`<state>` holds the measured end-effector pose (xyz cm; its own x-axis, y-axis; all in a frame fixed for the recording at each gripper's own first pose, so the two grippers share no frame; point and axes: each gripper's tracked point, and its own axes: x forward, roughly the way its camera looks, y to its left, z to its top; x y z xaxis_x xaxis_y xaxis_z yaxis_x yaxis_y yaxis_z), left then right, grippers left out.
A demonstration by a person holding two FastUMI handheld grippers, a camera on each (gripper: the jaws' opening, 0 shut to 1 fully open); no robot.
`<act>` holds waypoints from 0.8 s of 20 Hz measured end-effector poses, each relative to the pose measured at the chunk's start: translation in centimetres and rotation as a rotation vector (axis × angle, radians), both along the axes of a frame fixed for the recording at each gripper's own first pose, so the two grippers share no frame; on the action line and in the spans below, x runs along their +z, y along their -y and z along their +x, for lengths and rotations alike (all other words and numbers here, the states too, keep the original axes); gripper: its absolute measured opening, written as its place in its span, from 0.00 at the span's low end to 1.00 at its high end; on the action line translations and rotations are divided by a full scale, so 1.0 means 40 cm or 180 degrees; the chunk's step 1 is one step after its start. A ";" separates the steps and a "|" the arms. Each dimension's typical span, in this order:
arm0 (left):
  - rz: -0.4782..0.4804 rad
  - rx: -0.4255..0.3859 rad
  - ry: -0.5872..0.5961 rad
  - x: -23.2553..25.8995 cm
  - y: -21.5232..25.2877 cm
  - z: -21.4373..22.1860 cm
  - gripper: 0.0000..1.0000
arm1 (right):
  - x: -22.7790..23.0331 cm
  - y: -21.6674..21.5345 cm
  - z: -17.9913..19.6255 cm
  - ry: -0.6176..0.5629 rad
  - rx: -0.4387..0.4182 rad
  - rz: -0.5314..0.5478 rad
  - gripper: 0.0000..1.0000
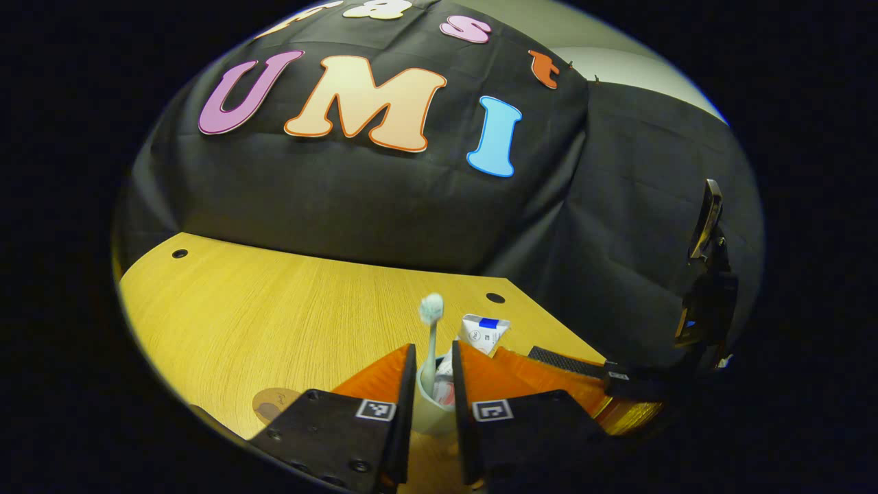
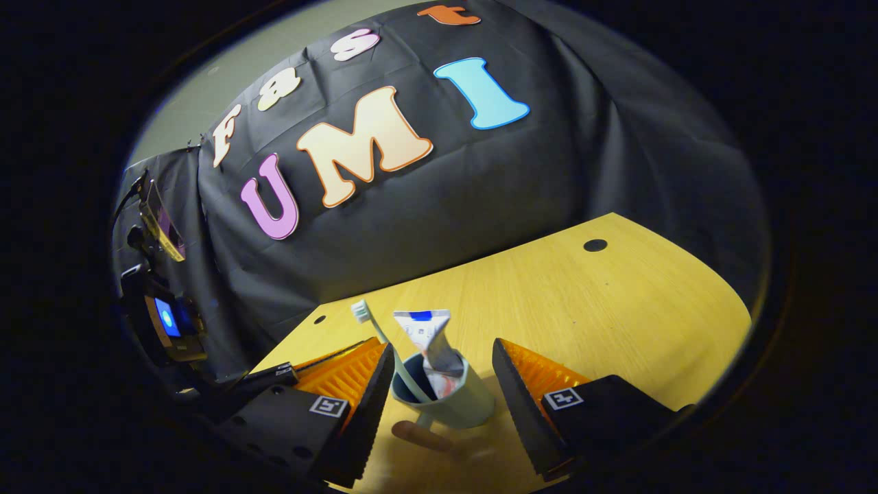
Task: Put the toothbrush and toothpaste on the desktop into the cup, then pick up the cup and place it on the coaster on the desktop.
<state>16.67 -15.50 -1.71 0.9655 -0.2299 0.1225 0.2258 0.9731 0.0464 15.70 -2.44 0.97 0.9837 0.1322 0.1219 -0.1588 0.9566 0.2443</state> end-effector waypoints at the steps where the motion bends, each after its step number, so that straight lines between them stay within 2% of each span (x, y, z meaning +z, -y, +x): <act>1: -0.0013 -0.0020 -0.0025 -0.008 0.003 -0.002 0.36 | 0.000 0.010 -0.004 -0.0008 -0.0028 0.0017 0.88; 2: -0.0030 0.0008 -0.0043 -0.013 -0.003 -0.008 0.46 | -0.003 0.019 -0.008 -0.0018 -0.0038 0.0037 0.81; 3: -0.0056 0.0032 -0.0045 -0.014 -0.009 -0.008 0.70 | -0.004 0.029 -0.013 -0.0023 -0.0061 0.0054 0.88; 4: -0.0082 0.0056 -0.0043 -0.012 -0.017 -0.015 0.71 | -0.004 0.035 -0.018 -0.0026 -0.0083 0.0056 0.88; 5: -0.0100 0.0112 -0.0017 -0.008 -0.029 -0.023 0.78 | -0.004 0.039 -0.024 -0.0031 -0.0094 0.0044 0.88; 6: -0.0102 0.0177 0.0013 -0.002 -0.045 -0.034 0.83 | -0.008 0.047 -0.033 -0.0047 -0.0106 0.0028 0.95; 7: -0.0090 0.0233 0.0040 0.004 -0.060 -0.046 0.90 | -0.007 0.049 -0.038 -0.0063 -0.0103 0.0015 0.96; 10: 0.0003 0.0427 0.0018 0.007 -0.116 -0.083 0.94 | -0.011 0.054 -0.052 -0.0159 -0.0089 -0.0032 0.96; 11: 0.0020 0.0486 0.0008 0.009 -0.136 -0.099 0.90 | -0.007 0.052 -0.059 -0.0182 -0.0088 -0.0043 0.96; 16: 0.0028 0.0860 -0.0119 0.010 -0.280 -0.199 0.90 | -0.004 0.029 -0.088 -0.0387 -0.0053 -0.0137 0.96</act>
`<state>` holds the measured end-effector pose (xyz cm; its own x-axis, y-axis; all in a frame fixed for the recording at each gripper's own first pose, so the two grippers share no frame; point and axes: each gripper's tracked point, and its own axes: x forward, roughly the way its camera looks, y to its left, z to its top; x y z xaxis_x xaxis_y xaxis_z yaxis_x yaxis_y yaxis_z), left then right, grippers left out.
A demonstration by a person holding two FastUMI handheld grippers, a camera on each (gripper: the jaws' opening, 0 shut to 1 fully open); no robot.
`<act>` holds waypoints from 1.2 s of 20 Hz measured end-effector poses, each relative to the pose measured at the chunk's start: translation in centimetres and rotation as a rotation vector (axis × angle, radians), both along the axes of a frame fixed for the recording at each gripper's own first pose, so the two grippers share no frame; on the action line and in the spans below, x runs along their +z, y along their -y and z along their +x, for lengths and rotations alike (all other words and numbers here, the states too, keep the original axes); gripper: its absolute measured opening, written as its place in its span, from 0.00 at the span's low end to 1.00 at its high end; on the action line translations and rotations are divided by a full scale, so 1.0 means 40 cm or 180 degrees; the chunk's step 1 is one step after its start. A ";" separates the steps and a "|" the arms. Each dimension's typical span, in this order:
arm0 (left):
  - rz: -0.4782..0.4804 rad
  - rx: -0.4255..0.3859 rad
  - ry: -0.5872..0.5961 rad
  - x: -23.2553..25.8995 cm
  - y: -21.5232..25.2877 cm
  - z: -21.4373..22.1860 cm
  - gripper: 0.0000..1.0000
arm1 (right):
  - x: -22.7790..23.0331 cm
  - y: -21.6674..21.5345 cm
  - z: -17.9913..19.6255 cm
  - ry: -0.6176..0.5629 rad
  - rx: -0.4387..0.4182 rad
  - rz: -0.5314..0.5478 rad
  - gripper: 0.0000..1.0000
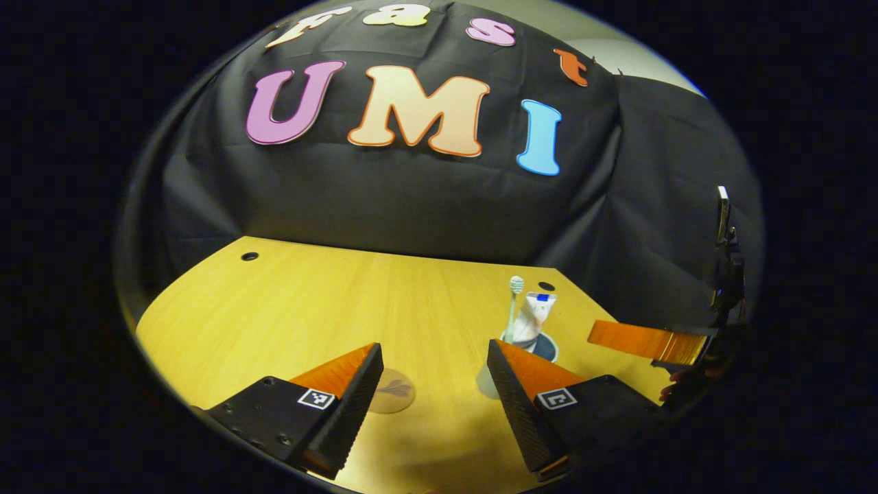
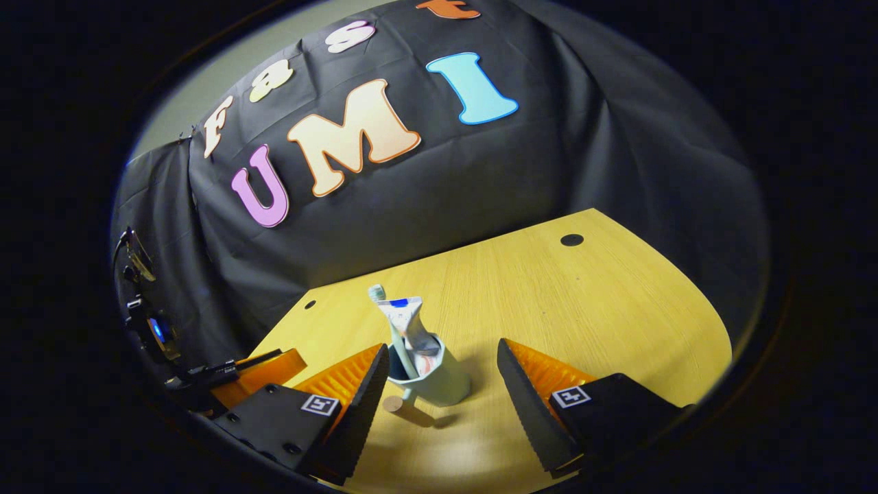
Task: Put the toothbrush and toothpaste on the desktop into the cup, then pick up the cup and place it on the coaster on the desktop.
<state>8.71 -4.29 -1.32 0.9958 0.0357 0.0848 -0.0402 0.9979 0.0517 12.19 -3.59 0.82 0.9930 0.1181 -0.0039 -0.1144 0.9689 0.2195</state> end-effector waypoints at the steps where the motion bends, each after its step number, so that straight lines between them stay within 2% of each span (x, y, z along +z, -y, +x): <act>1: 0.0014 0.0102 -0.0044 -0.006 -0.039 -0.018 0.90 | -0.005 -0.009 0.000 -0.0078 0.0015 -0.0017 0.96; 4: 0.0048 0.0388 -0.0144 -0.010 -0.167 -0.070 0.90 | -0.032 -0.034 0.003 -0.0364 -0.0040 -0.0021 0.96; 9: 0.0065 0.0582 -0.0249 0.005 -0.342 -0.116 0.91 | -0.077 -0.067 -0.001 -0.0834 -0.0213 -0.0070 0.97; 12: 0.0066 0.0739 -0.0329 -0.003 -0.436 -0.137 0.90 | -0.119 -0.104 -0.002 -0.1221 -0.0169 -0.0201 0.97; 17: -0.0048 0.0908 -0.0491 -0.047 -0.531 -0.169 0.91 | -0.181 -0.134 0.012 -0.1758 -0.0210 -0.0478 0.97; 22: -0.0092 0.0988 -0.0668 -0.097 -0.593 -0.202 0.91 | -0.215 -0.140 0.048 -0.2138 -0.0334 -0.0581 0.97; 23: -0.0112 0.1011 -0.0684 -0.104 -0.600 -0.200 0.91 | -0.218 -0.137 0.057 -0.2208 -0.0359 -0.0605 0.89; 24: -0.0142 0.1031 -0.0687 -0.108 -0.610 -0.212 0.91 | -0.224 -0.133 0.062 -0.2281 -0.0380 -0.0630 0.96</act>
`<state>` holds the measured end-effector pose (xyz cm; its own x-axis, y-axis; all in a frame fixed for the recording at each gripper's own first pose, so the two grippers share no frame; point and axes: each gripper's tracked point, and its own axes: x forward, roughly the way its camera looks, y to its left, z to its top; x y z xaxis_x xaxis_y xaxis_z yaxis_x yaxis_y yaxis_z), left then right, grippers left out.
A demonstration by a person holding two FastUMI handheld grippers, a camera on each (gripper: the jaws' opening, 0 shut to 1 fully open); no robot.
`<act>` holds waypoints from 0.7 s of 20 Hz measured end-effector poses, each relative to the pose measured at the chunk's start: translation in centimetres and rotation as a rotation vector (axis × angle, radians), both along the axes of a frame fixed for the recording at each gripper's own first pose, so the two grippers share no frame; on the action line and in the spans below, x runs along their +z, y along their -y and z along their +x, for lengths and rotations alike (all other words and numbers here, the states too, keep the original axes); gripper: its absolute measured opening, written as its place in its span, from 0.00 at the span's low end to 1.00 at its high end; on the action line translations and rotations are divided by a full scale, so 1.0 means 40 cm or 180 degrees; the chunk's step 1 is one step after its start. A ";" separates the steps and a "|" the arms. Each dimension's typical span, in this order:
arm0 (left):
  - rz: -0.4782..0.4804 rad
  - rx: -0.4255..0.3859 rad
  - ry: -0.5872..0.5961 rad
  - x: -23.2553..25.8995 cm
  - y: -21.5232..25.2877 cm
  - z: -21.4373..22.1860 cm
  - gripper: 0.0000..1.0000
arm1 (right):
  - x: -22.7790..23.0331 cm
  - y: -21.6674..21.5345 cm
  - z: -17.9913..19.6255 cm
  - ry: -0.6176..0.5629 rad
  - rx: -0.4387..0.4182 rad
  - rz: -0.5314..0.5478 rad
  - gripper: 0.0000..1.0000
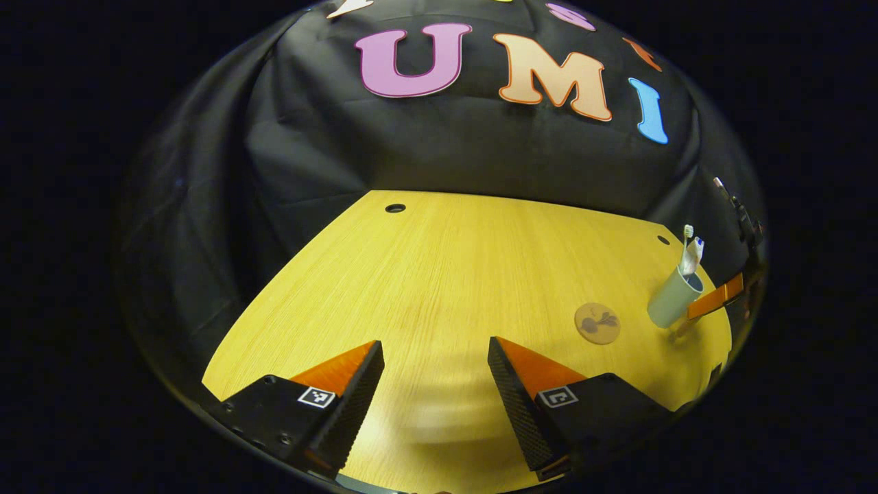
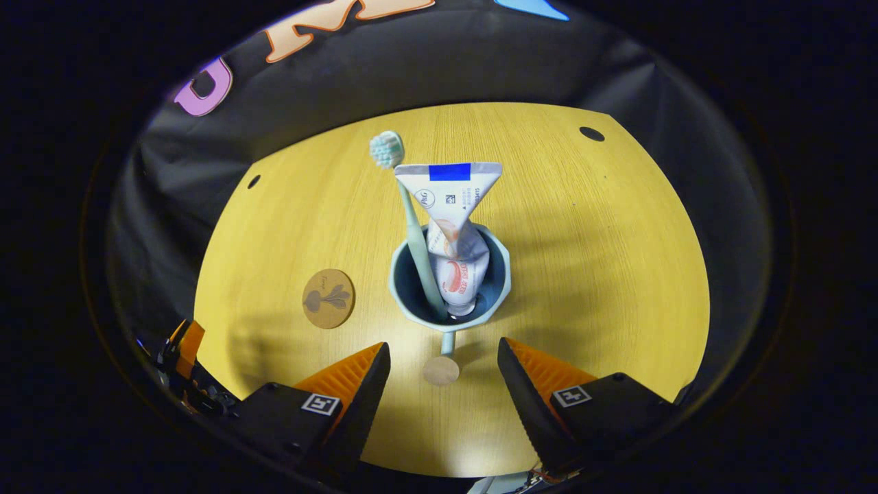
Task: Put the toothbrush and toothpaste on the desktop into the cup, then pick up the cup and place it on the coaster on the desktop.
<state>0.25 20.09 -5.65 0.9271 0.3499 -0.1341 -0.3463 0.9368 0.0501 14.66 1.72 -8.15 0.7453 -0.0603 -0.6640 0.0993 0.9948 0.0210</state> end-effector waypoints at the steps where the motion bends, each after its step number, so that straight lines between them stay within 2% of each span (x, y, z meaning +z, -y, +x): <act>1: -0.0028 0.0020 -0.0003 -0.006 -0.009 -0.008 0.91 | -0.002 0.004 0.007 -0.0059 -0.0018 -0.0035 0.96; 2: -0.0048 0.0048 -0.0025 -0.013 -0.016 -0.016 0.91 | -0.006 0.008 0.013 -0.0126 -0.0032 -0.0062 0.88; 5: -0.0076 0.0123 -0.0099 -0.030 -0.041 -0.025 0.91 | -0.019 0.015 0.029 -0.0254 -0.0093 -0.0078 0.84; 6: -0.0080 0.0139 -0.0100 -0.030 -0.052 -0.030 0.91 | -0.023 0.019 0.032 -0.0286 -0.0123 -0.0083 0.69; 7: -0.0081 0.0155 -0.0105 -0.031 -0.058 -0.031 0.91 | -0.028 0.025 0.035 -0.0315 -0.0164 -0.0104 0.83; 8: -0.0086 0.0163 -0.0125 -0.033 -0.063 -0.032 0.91 | -0.033 0.028 0.037 -0.0343 -0.0182 -0.0121 0.74; 9: -0.0086 0.0155 -0.0127 -0.032 -0.064 -0.030 0.91 | -0.035 0.030 0.040 -0.0360 -0.0190 -0.0141 0.73; 10: -0.0091 0.0137 -0.0123 -0.032 -0.058 -0.029 0.91 | -0.034 0.030 0.042 -0.0368 -0.0193 -0.0146 0.65; 11: -0.0096 0.0115 -0.0127 -0.033 -0.054 -0.027 0.91 | -0.039 0.028 0.045 -0.0395 -0.0193 -0.0137 0.65; 12: -0.0107 0.0089 -0.0129 -0.032 -0.050 -0.025 0.90 | -0.042 0.031 0.052 -0.0397 -0.0210 -0.0133 0.60; 14: -0.0148 0.0040 -0.0122 -0.034 -0.028 -0.008 0.91 | -0.052 0.036 0.051 -0.0447 -0.0239 -0.0091 0.45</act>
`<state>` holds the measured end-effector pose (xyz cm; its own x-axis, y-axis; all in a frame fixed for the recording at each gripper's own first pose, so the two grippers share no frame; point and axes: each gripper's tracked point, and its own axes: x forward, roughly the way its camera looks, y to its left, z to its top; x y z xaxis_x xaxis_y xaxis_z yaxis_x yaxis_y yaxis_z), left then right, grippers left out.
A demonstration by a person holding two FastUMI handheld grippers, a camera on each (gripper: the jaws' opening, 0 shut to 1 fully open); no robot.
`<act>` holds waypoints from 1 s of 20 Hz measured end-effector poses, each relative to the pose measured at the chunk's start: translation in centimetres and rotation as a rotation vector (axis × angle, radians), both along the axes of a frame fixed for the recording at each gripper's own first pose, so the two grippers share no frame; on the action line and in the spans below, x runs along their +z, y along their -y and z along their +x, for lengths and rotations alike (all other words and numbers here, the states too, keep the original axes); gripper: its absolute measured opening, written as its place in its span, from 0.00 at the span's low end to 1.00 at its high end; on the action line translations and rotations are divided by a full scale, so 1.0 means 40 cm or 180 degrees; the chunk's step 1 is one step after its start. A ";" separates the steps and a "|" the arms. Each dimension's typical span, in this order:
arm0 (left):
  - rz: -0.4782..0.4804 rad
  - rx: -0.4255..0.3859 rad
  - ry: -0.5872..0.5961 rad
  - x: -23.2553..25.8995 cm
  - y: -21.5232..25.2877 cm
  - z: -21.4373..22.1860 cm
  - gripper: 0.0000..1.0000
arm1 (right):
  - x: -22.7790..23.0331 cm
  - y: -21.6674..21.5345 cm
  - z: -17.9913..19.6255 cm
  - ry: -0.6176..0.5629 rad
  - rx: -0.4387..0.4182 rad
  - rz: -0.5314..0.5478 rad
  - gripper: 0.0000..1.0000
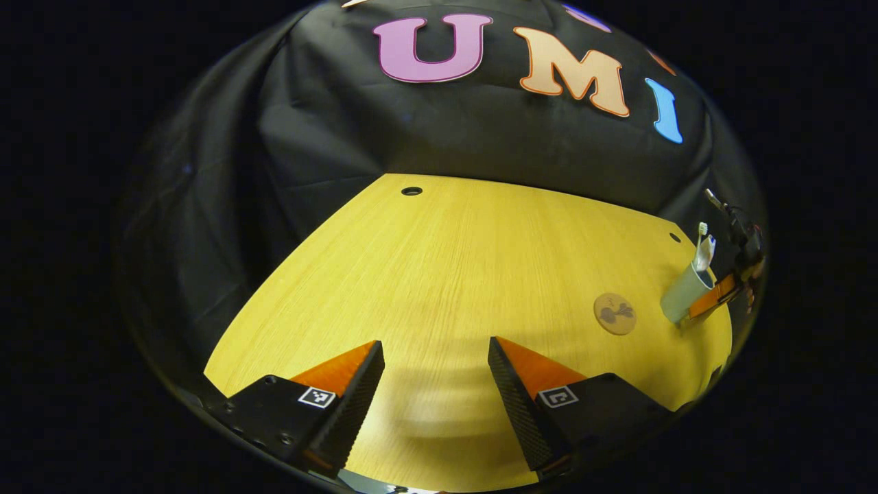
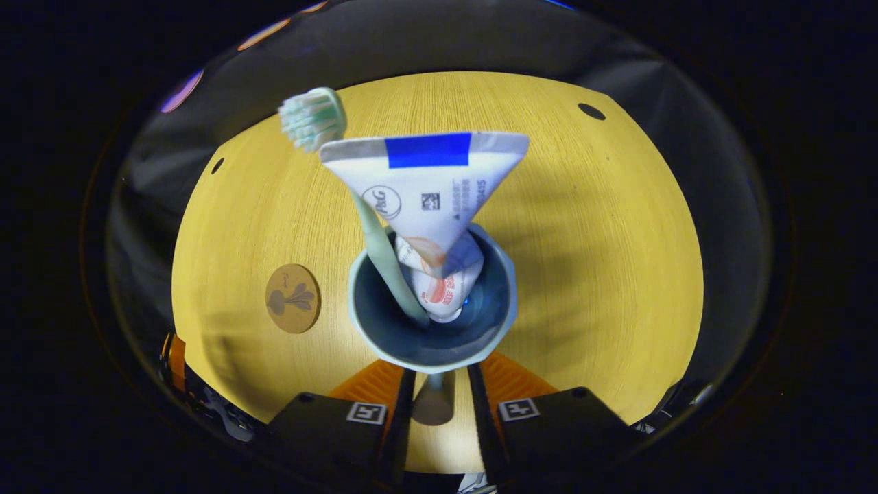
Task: Put the toothbrush and toothpaste on the desktop into the cup, then pick up the cup and place it on the coaster on the desktop.
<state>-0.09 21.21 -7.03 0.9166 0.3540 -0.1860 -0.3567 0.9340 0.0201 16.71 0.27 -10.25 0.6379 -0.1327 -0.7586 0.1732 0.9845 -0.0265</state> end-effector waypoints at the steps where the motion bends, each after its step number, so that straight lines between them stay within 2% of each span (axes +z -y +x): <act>1: -0.0026 -0.0022 0.0000 0.001 0.010 0.003 0.91 | -0.012 0.004 0.004 -0.0012 -0.0004 -0.0001 0.35; 2: -0.0053 -0.0042 -0.0005 -0.004 0.015 0.003 0.91 | 0.004 -0.002 0.004 -0.0020 0.0002 -0.0030 0.29; 6: -0.0083 -0.0071 0.0002 -0.002 0.024 0.010 0.91 | 0.001 -0.014 -0.002 -0.0021 0.0088 -0.0105 0.23; 10: -0.0138 -0.0079 0.0000 -0.008 0.022 0.009 0.91 | 0.000 -0.017 0.006 -0.0009 0.0319 -0.0062 0.23; 15: -0.0260 -0.0105 -0.0019 -0.020 0.023 0.011 0.91 | 0.004 0.003 0.018 0.0018 0.0687 -0.0234 0.23; 20: -0.0220 -0.0149 -0.0058 -0.026 0.025 0.007 0.91 | 0.007 0.024 0.025 -0.0057 0.1060 -0.0357 0.23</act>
